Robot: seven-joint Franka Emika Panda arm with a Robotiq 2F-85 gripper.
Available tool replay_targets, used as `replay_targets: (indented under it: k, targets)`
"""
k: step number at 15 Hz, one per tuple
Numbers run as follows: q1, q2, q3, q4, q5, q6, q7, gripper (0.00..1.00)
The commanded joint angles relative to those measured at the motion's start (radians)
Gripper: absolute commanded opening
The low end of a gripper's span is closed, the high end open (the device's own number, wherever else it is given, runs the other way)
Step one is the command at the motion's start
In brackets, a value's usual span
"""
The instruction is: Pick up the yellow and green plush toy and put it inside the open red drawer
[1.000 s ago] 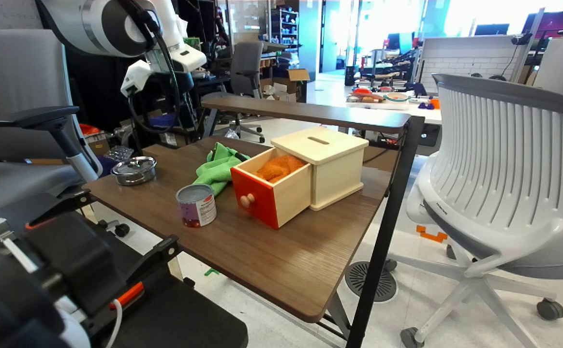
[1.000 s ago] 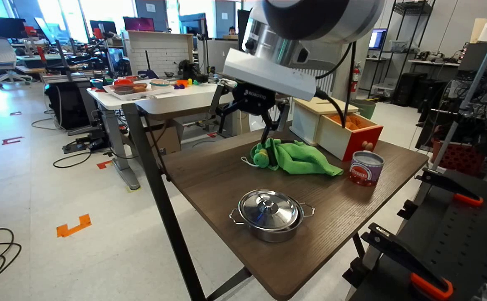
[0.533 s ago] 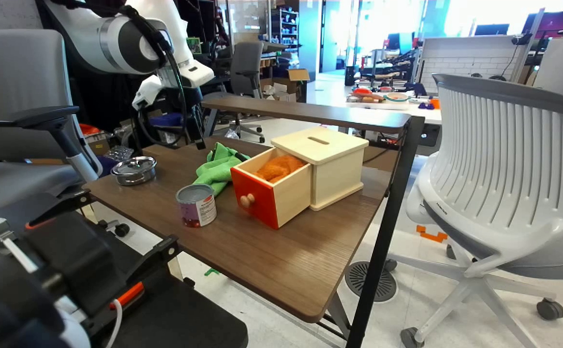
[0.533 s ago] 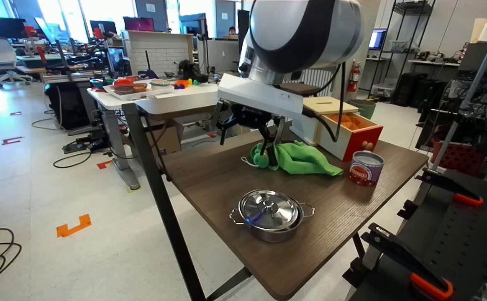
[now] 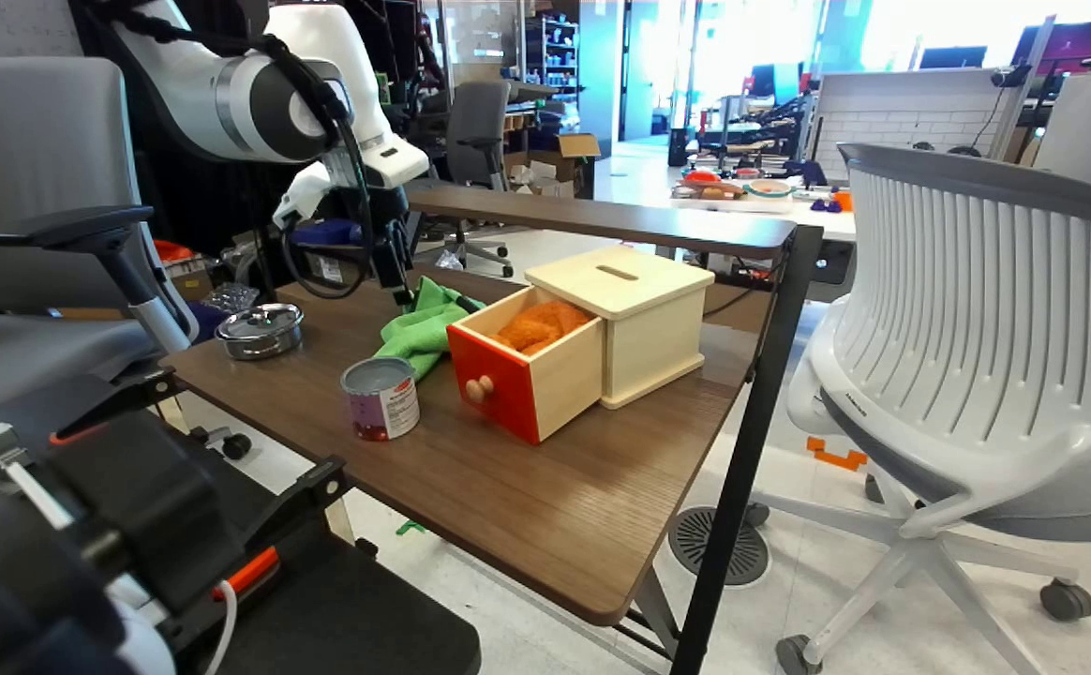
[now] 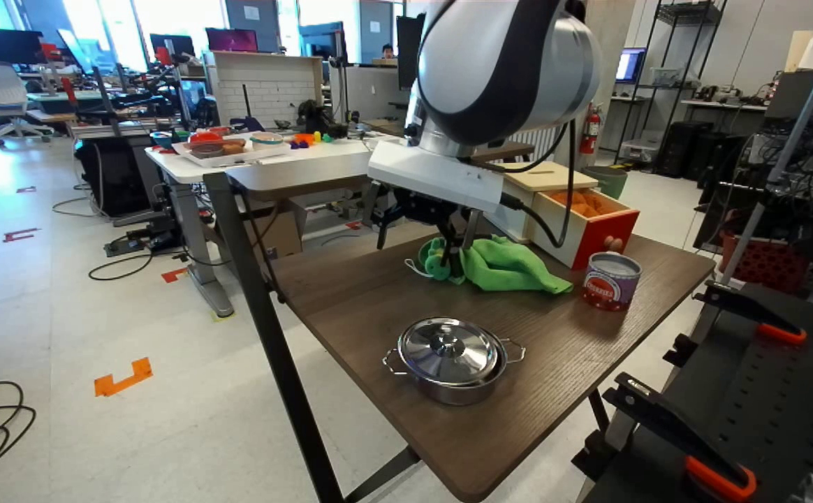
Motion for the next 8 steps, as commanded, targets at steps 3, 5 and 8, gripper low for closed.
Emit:
replay_targets:
  k: [3, 5, 8]
  targets:
    - [0.006, 0.023, -0.016, 0.025, 0.03, -0.026, 0.005, 1.0]
    - [0.007, 0.031, -0.018, 0.027, 0.027, -0.032, 0.005, 1.0]
    - [0.005, 0.043, -0.024, 0.028, 0.023, -0.052, 0.006, 0.84]
